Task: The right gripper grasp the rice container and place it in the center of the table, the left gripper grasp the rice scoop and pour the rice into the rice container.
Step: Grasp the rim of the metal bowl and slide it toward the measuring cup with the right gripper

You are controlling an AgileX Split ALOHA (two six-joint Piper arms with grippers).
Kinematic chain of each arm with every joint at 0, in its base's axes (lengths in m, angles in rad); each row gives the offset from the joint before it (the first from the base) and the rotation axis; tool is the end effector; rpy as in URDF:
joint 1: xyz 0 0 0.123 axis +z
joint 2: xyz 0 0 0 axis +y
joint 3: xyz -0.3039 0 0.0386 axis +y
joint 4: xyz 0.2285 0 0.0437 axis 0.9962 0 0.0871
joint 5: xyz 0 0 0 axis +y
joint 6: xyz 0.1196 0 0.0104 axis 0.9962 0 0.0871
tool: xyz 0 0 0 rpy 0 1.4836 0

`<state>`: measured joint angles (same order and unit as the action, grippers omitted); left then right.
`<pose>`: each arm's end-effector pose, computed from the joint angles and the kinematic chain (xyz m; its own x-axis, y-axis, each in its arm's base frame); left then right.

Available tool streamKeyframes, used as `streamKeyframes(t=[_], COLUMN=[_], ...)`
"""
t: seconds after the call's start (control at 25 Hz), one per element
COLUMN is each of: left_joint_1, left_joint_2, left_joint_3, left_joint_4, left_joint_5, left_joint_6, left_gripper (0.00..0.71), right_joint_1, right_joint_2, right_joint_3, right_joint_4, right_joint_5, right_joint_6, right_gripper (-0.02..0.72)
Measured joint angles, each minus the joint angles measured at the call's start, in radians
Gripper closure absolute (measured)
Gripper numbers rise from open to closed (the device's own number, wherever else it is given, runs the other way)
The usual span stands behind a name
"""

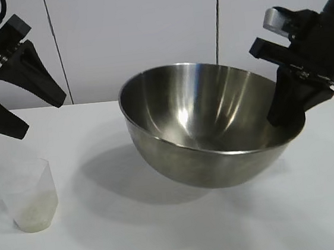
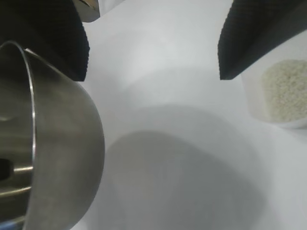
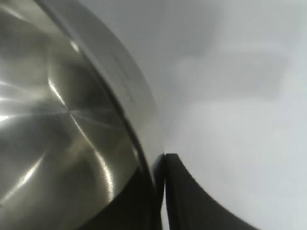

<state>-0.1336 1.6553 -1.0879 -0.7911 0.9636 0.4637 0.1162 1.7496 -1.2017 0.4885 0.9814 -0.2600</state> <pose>0.2969 -0.1107 0.2435 -0.9620 0.0804 -0.2610 0.2217 0.7878 -0.5747 0.3227 0.0848 0.2249 -0.9804 -0.0892 -0.1758 -0.1523 0.9089 0.3882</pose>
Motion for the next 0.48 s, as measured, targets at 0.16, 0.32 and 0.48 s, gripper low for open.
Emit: streamKeyframes(t=[0.16, 0.32, 0.48], left_joint_1=[0.0, 0.0, 0.0], left_joint_2=[0.0, 0.0, 0.0], left_joint_3=[0.0, 0.0, 0.0], left_joint_4=[0.002, 0.002, 0.001], left_joint_5=[0.0, 0.0, 0.0], left_joint_6=[0.0, 0.0, 0.0], left_gripper=[0.169, 0.169, 0.169], right_joint_1=[0.098, 0.185, 0.246], right_joint_2=[0.0, 0.012, 0.074], right_joint_3=[-0.006, -0.006, -0.006], right_joint_4=[-0.092, -0.102, -0.101], right_joint_5=[-0.014, -0.067, -0.119], right_joint_6=[0.124, 0.19, 0.239], right_gripper=[0.684, 0.684, 0.684])
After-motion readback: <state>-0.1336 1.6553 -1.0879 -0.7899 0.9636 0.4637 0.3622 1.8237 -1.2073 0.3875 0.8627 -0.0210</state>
